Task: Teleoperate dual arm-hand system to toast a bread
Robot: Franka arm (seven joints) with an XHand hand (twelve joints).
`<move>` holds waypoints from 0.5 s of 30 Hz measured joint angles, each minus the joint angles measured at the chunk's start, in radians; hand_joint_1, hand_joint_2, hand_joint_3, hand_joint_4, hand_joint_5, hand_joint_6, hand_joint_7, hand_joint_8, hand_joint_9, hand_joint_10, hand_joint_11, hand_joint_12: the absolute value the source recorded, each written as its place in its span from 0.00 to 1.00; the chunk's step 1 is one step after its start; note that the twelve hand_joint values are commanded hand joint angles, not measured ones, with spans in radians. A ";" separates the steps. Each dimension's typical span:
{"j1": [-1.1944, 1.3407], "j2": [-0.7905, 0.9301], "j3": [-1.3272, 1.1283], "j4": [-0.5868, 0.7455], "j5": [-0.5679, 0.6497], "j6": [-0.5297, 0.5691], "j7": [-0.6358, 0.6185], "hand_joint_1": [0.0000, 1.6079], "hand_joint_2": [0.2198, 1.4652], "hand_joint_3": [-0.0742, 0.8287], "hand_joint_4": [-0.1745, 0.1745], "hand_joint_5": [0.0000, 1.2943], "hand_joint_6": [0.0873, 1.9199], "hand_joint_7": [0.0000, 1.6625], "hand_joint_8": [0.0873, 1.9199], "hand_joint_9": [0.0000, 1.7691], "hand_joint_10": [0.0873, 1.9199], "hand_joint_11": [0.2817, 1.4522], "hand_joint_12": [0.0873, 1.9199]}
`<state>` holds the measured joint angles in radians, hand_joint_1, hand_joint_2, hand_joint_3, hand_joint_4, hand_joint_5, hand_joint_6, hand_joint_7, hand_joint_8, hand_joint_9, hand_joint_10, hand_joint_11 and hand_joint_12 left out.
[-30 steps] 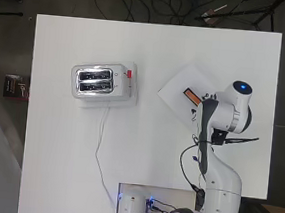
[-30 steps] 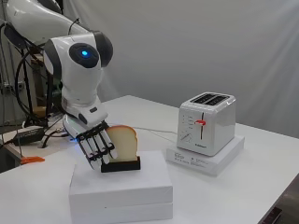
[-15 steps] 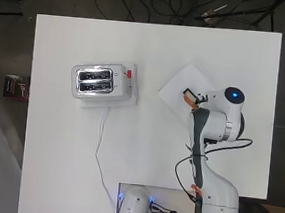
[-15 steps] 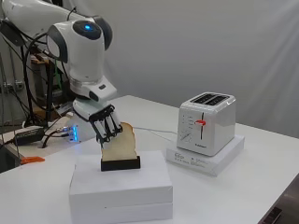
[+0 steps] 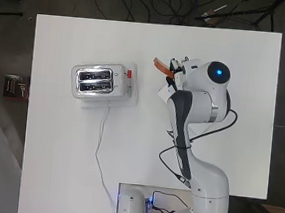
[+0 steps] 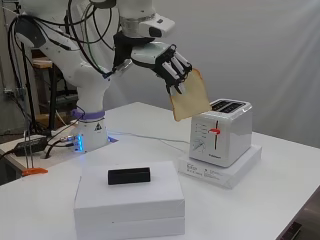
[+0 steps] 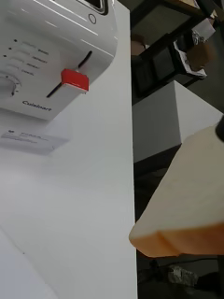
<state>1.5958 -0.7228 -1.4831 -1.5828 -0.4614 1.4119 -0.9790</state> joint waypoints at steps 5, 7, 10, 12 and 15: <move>0.308 -0.033 -0.068 0.039 -0.072 -0.032 -0.003 0.76 0.80 0.08 0.00 0.48 0.69 0.60 0.55 0.77 0.00 0.40 0.10; 0.464 -0.048 -0.096 0.065 -0.099 -0.040 -0.007 0.76 0.80 0.08 0.00 0.48 0.69 0.60 0.55 0.78 0.00 0.41 0.10; 0.692 -0.072 -0.140 0.122 -0.128 -0.057 -0.015 0.76 0.80 0.08 0.00 0.48 0.70 0.60 0.54 0.77 0.00 0.41 0.10; 0.807 -0.083 -0.166 0.148 -0.144 -0.067 -0.017 0.76 0.80 0.08 0.00 0.48 0.70 0.60 0.54 0.77 0.00 0.41 0.10; 0.878 -0.091 -0.187 0.147 -0.149 -0.070 -0.017 0.76 0.79 0.08 0.00 0.48 0.71 0.61 0.52 0.77 0.00 0.41 0.10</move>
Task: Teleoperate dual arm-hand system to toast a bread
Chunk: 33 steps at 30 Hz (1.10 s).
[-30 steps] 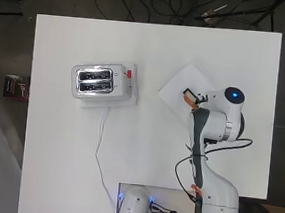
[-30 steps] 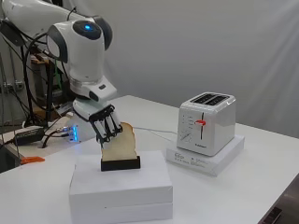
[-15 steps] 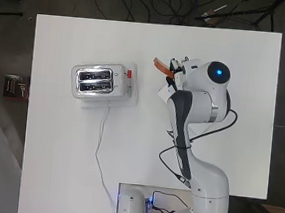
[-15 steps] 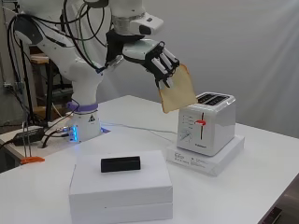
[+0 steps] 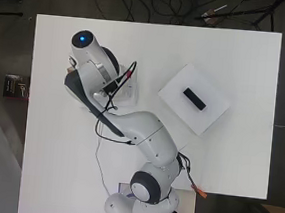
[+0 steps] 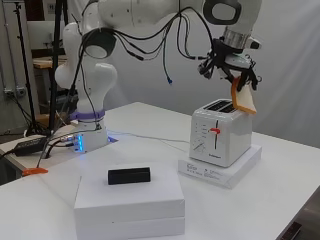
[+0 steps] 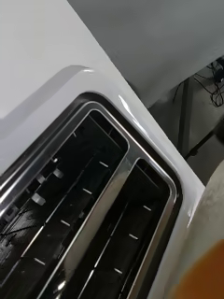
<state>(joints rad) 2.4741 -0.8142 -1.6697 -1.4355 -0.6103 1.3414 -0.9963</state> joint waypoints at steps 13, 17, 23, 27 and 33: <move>-0.267 -0.014 0.184 -0.155 -0.054 0.079 0.018 0.76 0.79 0.08 0.00 0.48 0.73 0.61 0.49 0.76 0.00 0.40 0.13; -0.375 -0.027 0.232 -0.237 -0.040 0.153 0.004 0.76 0.79 0.08 0.00 0.48 0.73 0.61 0.49 0.76 0.00 0.38 0.11; -0.317 -0.016 0.202 -0.195 -0.038 0.093 -0.015 0.75 0.80 0.08 0.00 0.46 0.73 0.60 0.53 0.76 0.00 0.41 0.07; -0.276 -0.012 0.164 -0.143 -0.012 0.033 -0.023 0.75 0.80 0.08 0.00 0.47 0.71 0.60 0.54 0.77 0.00 0.42 0.07; -0.226 -0.002 0.165 -0.086 -0.023 -0.042 -0.020 0.75 0.80 0.08 0.00 0.47 0.71 0.60 0.55 0.78 0.00 0.44 0.09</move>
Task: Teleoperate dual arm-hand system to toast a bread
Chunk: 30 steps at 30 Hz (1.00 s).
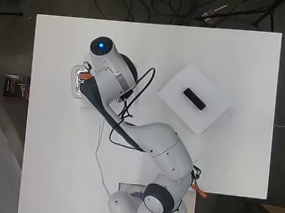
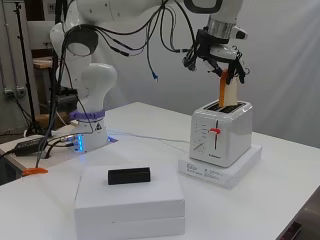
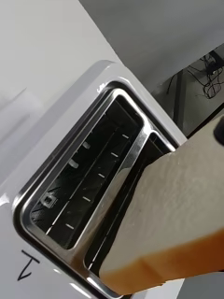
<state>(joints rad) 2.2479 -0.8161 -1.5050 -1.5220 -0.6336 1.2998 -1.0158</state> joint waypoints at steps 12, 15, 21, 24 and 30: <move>0.065 -0.007 -0.064 0.022 0.024 -0.022 0.016 0.75 0.79 0.08 0.01 0.49 0.72 0.60 0.52 0.76 0.00 0.38 0.11; 0.106 -0.017 -0.097 0.055 0.058 -0.012 0.016 0.76 0.79 0.08 0.00 0.49 0.71 0.60 0.53 0.76 0.00 0.41 0.11; 0.133 -0.026 -0.141 0.074 0.048 -0.040 0.034 0.03 0.58 0.09 0.60 0.25 0.00 0.19 0.00 0.24 0.00 0.13 0.00; 0.089 -0.033 -0.135 0.025 0.031 -0.093 0.107 0.01 0.63 0.10 0.58 0.24 0.00 0.17 0.00 0.21 0.00 0.11 0.00; -0.140 -0.057 -0.033 -0.131 0.001 0.187 0.260 0.02 0.69 0.10 0.56 0.23 0.00 0.17 0.00 0.19 0.00 0.08 0.00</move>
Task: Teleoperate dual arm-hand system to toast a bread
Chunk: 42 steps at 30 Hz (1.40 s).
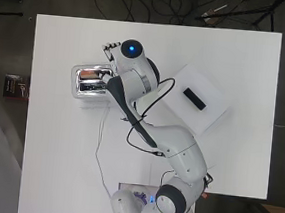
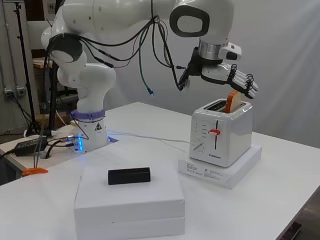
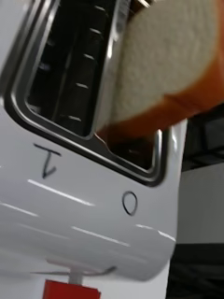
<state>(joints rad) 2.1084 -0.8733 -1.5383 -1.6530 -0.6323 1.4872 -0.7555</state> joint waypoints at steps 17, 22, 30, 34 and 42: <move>-0.053 -0.011 -0.323 -0.054 0.048 0.156 0.009 0.00 0.71 0.08 0.47 0.40 0.00 0.32 0.00 0.47 0.00 0.35 0.00; -0.037 -0.028 -0.356 -0.051 0.042 0.157 -0.009 0.00 0.71 0.08 0.46 0.38 0.00 0.29 0.00 0.40 0.00 0.30 0.00; 0.000 -0.076 -0.447 -0.052 0.082 0.154 0.006 0.01 0.71 0.08 0.42 0.32 0.00 0.22 0.00 0.30 0.00 0.19 0.00; 0.005 -0.092 -0.489 -0.081 0.094 0.147 0.012 0.01 0.72 0.09 0.45 0.33 0.00 0.24 0.00 0.30 0.00 0.17 0.00; -0.066 -0.002 -0.325 -0.039 0.213 0.156 -0.026 0.00 0.74 0.09 0.48 0.31 0.00 0.20 0.00 0.25 0.00 0.13 0.00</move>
<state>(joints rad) 2.0428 -0.8751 -1.8633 -1.6918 -0.4190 1.6430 -0.7817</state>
